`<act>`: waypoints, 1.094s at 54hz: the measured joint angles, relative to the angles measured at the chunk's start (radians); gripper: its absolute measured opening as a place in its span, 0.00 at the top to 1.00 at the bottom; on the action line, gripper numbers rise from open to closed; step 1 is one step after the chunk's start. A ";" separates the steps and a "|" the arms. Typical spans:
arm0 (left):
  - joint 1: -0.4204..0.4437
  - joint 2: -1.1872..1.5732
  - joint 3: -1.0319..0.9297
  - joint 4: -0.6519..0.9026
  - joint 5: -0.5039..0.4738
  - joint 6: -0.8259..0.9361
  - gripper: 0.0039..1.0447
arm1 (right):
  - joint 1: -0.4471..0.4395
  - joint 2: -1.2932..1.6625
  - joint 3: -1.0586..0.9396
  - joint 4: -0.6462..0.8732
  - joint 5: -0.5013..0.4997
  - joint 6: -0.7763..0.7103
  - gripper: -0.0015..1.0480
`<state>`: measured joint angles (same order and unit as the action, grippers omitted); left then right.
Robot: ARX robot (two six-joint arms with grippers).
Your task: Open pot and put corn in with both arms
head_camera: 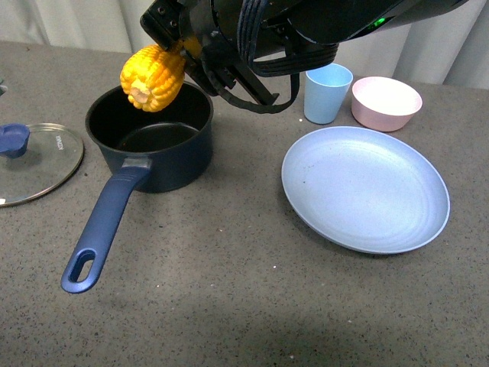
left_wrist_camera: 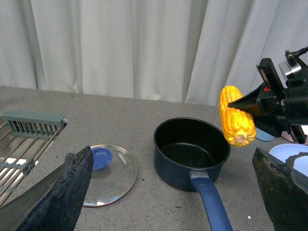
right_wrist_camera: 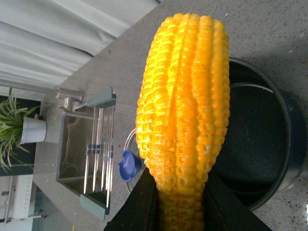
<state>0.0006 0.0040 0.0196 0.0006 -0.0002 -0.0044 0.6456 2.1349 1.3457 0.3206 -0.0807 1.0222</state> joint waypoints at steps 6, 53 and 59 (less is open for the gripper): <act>0.000 0.000 0.000 0.000 0.000 0.000 0.06 | 0.003 0.012 0.021 -0.013 0.024 0.025 0.86; 0.000 0.000 0.000 0.000 0.000 0.000 0.06 | 0.050 0.137 0.196 -0.092 0.099 0.066 0.36; 0.000 0.000 0.000 0.000 0.000 0.000 0.06 | 0.049 0.137 0.198 -0.090 0.107 0.066 0.19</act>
<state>0.0006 0.0040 0.0196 0.0006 -0.0002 -0.0044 0.6949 2.2723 1.5436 0.2310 0.0261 1.0885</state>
